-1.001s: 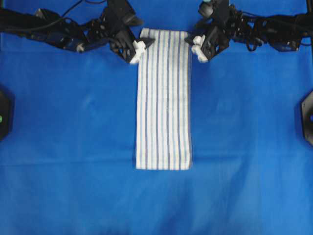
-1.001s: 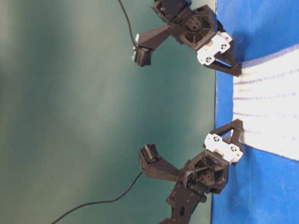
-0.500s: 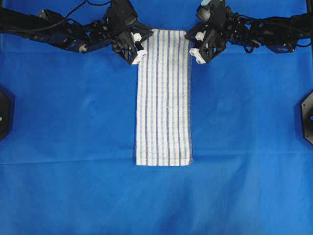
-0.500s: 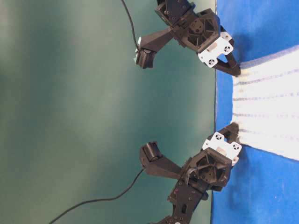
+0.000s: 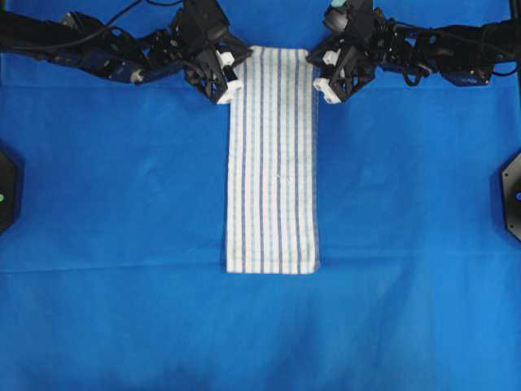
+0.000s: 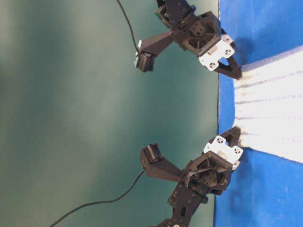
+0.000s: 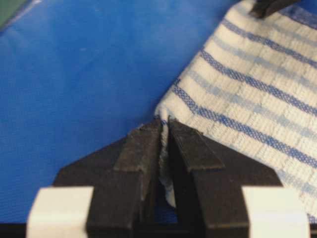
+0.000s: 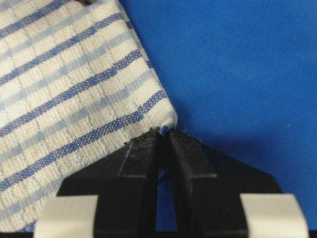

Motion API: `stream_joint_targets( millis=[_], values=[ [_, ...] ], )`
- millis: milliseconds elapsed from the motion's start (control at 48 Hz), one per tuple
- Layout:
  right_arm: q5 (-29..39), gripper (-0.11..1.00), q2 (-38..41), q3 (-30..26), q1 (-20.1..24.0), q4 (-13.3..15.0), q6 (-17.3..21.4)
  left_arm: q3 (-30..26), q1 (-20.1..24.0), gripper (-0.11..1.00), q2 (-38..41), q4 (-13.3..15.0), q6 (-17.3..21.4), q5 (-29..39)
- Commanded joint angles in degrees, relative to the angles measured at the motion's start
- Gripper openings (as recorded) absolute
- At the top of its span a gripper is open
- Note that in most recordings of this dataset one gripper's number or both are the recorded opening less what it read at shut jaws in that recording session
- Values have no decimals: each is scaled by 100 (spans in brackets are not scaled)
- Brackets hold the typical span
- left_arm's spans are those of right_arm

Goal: Fold the blue towel.
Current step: 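Fold the top end down onto the bottom half and lower it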

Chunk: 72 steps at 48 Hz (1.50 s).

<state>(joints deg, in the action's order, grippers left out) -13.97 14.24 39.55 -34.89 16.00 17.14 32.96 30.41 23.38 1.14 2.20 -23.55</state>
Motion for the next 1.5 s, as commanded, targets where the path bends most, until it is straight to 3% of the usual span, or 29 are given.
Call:
stream_joint_targets(
  millis=[0, 417, 813, 1105, 1480],
  values=[
    [-9, 8, -176, -158, -114, -18, 9, -105, 176, 3, -185, 18, 44, 26],
    [97, 8, -448, -387, -255, 0, -9, -343, 281, 3, -747, 26, 0, 650],
    [105, 8, -826, -114, -141, -9, 26, -211, 176, 3, -993, 26, 53, 809],
    [105, 8, -1521, 536, 422, -97, 88, 360, -439, 3, -1626, 18, 79, 650],
    [149, 8, -1995, 1230, 1731, -431, 105, 1389, -1696, 3, -2391, 35, -26, 378]
  ],
)
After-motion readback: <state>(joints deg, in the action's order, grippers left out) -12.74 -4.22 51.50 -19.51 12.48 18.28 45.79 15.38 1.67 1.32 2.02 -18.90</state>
